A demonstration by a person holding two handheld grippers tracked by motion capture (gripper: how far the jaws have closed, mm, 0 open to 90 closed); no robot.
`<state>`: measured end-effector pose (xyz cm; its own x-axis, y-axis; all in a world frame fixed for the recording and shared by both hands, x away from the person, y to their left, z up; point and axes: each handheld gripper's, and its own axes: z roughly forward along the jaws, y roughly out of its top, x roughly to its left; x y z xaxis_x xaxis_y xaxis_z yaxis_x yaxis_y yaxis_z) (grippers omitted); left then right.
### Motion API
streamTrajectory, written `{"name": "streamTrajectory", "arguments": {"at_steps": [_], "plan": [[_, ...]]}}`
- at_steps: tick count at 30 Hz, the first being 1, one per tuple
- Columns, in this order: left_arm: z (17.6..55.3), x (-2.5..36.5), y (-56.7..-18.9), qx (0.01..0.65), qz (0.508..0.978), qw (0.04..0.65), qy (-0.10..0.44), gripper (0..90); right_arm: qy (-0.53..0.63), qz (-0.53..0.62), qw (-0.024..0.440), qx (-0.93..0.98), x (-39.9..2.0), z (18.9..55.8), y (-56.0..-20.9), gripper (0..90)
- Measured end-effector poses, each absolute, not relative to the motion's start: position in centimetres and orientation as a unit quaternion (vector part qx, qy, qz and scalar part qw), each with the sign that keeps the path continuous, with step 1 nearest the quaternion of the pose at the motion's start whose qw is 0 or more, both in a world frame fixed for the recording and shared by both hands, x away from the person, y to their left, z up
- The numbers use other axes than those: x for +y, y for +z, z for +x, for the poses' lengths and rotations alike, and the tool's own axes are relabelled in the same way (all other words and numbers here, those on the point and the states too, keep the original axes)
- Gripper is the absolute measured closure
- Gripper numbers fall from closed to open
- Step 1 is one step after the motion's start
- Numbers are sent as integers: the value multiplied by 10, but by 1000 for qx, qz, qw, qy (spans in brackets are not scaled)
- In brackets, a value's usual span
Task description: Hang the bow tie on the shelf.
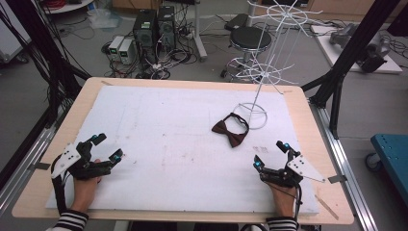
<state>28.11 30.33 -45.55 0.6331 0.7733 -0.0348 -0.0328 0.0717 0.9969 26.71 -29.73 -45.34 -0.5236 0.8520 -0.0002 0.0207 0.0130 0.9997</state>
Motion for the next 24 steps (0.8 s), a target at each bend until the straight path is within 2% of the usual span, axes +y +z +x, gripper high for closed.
{"name": "streamTrajectory", "arguments": {"at_steps": [24], "plan": [[282,304,-455,305,609,668,300,114,601,357,336,631,-299,271,-448,26]]}}
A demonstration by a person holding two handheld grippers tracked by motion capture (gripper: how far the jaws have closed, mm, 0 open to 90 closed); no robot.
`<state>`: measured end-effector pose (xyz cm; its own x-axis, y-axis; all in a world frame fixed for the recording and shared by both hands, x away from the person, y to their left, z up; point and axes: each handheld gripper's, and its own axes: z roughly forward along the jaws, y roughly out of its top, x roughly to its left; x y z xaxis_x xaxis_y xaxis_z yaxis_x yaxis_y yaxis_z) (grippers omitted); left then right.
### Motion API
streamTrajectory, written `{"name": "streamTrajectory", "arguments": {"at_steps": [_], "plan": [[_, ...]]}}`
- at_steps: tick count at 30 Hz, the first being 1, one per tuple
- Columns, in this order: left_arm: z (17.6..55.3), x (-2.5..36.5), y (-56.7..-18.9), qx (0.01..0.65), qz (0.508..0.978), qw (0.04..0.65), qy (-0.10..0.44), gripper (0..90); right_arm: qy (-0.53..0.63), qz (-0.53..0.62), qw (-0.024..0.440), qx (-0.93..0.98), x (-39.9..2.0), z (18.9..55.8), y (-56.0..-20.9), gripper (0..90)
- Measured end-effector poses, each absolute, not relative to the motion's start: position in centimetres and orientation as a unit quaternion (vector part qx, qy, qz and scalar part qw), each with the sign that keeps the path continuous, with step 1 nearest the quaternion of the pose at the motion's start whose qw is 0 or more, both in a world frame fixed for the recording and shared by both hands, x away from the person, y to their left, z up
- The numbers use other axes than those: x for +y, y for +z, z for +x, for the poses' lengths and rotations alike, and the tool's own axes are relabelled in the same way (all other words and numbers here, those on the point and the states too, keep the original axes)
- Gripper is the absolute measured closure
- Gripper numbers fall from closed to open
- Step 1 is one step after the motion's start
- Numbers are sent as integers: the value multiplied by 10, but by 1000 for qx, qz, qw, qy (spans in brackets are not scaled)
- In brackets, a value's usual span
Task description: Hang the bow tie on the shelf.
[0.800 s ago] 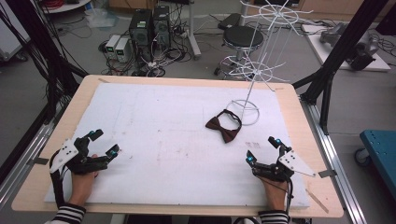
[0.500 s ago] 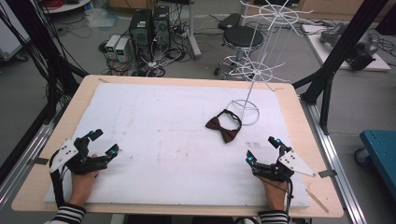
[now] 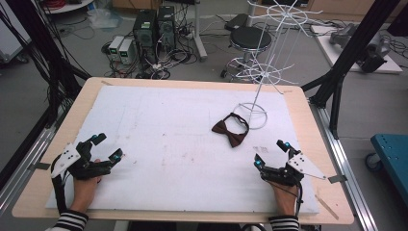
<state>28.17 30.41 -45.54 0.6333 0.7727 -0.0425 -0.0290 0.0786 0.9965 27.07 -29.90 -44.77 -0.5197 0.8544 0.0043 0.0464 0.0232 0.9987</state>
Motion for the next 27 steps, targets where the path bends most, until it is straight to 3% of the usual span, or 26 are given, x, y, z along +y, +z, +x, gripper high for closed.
{"name": "streamTrajectory", "arguments": {"at_steps": [27], "plan": [[282,304,-455,305,610,667,301,114,517,312,265,752,-270,319,-384,26]]}}
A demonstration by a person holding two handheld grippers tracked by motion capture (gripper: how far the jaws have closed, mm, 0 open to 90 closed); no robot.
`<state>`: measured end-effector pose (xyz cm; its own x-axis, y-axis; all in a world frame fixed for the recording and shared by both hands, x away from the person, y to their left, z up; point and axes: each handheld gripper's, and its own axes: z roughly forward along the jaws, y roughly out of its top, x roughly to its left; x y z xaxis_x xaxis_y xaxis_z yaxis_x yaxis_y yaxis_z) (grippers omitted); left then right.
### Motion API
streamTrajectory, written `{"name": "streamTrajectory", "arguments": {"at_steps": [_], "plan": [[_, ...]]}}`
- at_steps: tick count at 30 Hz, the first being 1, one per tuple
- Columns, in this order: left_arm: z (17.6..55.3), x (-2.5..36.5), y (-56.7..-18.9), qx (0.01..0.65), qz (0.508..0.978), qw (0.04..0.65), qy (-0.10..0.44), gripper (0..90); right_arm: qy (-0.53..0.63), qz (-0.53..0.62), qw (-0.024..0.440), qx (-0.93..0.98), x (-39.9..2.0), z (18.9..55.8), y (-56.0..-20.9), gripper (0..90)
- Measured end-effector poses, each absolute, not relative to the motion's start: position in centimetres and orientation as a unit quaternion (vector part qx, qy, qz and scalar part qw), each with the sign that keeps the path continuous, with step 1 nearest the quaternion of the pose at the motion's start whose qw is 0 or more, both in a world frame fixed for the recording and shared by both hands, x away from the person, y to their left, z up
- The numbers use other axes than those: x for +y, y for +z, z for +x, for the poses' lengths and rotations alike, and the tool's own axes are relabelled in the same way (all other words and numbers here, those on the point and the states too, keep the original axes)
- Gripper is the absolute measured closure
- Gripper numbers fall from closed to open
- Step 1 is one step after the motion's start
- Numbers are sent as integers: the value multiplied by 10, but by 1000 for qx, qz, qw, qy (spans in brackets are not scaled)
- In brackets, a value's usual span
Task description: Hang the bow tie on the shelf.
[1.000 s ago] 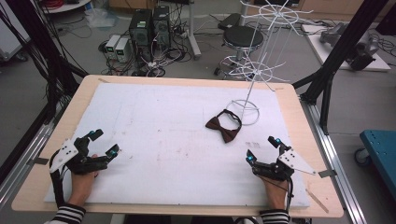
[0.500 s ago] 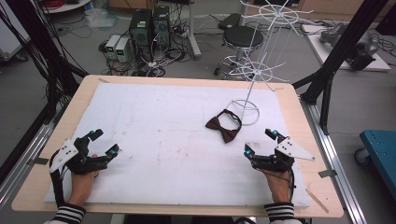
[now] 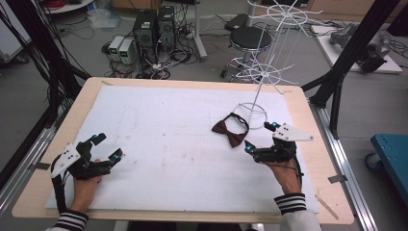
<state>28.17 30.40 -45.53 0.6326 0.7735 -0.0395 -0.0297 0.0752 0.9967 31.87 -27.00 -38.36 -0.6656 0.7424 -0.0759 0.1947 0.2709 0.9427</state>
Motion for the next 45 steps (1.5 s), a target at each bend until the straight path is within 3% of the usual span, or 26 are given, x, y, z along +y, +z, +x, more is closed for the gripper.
{"name": "streamTrajectory", "arguments": {"at_steps": [11,45], "plan": [[282,304,-455,310,607,668,298,114,445,282,207,824,-240,353,-380,27],[282,305,-455,311,606,669,298,114,301,293,131,898,-192,423,-395,51]]}}
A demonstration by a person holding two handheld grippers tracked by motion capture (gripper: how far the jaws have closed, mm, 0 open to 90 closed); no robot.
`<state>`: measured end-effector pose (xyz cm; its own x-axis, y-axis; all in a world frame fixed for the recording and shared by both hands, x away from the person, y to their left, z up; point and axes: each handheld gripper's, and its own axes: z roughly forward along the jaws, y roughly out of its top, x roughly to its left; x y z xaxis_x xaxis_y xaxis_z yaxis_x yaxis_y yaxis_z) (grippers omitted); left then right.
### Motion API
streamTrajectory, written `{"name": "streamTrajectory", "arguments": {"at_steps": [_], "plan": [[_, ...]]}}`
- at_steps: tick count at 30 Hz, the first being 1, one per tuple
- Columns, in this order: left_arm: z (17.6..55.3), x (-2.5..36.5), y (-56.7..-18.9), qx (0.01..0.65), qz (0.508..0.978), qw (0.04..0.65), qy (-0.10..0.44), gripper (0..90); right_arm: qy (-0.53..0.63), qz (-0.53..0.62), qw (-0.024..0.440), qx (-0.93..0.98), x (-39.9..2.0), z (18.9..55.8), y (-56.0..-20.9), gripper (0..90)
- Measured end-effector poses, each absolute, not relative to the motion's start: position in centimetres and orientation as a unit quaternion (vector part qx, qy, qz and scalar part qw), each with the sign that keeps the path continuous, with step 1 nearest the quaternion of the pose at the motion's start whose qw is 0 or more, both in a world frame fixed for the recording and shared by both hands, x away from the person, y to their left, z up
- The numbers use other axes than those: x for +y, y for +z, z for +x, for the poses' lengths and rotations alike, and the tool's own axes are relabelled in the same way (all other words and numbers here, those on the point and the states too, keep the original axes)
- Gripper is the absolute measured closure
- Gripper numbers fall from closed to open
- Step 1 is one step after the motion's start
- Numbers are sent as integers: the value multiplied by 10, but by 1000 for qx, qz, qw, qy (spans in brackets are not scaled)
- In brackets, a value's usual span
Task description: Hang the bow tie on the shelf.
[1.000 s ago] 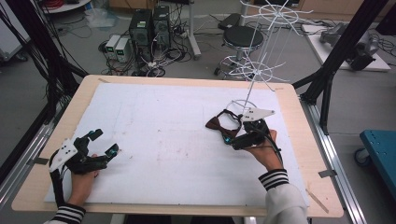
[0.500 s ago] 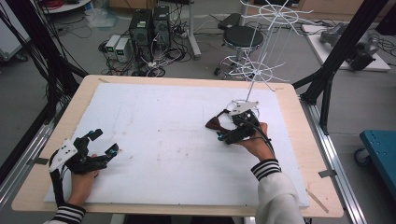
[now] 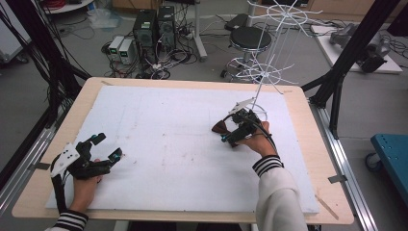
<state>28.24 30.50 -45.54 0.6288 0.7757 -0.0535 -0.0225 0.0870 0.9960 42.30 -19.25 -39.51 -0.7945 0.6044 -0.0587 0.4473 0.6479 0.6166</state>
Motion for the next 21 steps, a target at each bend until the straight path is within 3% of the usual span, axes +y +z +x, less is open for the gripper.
{"name": "streamTrajectory", "arguments": {"at_steps": [4,8,15,21], "plan": [[282,305,-455,311,607,668,298,114,286,291,124,904,-190,426,-399,54],[282,305,-455,311,607,668,299,114,264,288,108,914,-185,433,-401,140],[282,305,-455,313,605,669,299,114,262,277,107,918,-183,443,-403,186],[282,305,-455,313,605,669,298,114,237,275,96,927,-184,445,-407,285]]}}
